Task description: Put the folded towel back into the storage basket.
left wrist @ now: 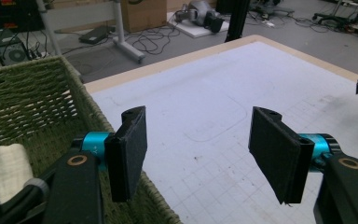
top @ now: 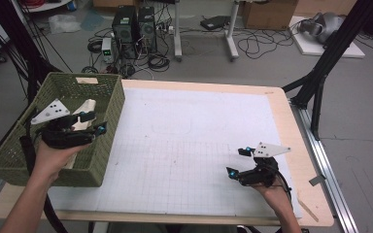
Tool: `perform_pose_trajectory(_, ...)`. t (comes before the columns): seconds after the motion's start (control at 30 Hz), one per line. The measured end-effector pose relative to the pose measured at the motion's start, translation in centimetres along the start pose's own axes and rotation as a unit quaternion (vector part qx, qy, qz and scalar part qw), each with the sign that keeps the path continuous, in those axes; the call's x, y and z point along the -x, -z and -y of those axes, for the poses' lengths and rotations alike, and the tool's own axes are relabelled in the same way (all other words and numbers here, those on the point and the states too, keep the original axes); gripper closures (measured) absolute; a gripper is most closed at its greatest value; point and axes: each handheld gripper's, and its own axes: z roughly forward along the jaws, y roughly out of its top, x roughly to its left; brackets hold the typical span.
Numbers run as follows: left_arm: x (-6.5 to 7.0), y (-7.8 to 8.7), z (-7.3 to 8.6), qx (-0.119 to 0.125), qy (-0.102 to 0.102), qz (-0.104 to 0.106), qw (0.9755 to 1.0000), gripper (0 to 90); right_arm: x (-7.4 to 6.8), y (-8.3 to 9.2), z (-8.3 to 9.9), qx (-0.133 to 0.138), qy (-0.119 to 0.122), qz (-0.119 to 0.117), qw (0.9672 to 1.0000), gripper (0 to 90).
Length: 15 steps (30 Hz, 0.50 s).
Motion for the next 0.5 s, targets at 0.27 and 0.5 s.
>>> perform_pose_trajectory(0.27, 1.2, -0.4, 0.1, 0.003, -0.010, 0.017, 0.9998, 37.4, 0.0, 0.0, 0.0, 0.002, 0.002, -0.001, 1.0000, 12.6)
perform_pose_trajectory(0.5, 2.1, -0.7, -0.1, 0.008, -0.013, 0.028, 0.9995, 37.3, 0.0, 0.1, 0.0, 0.003, 0.000, 0.000, 1.0000, 12.7)
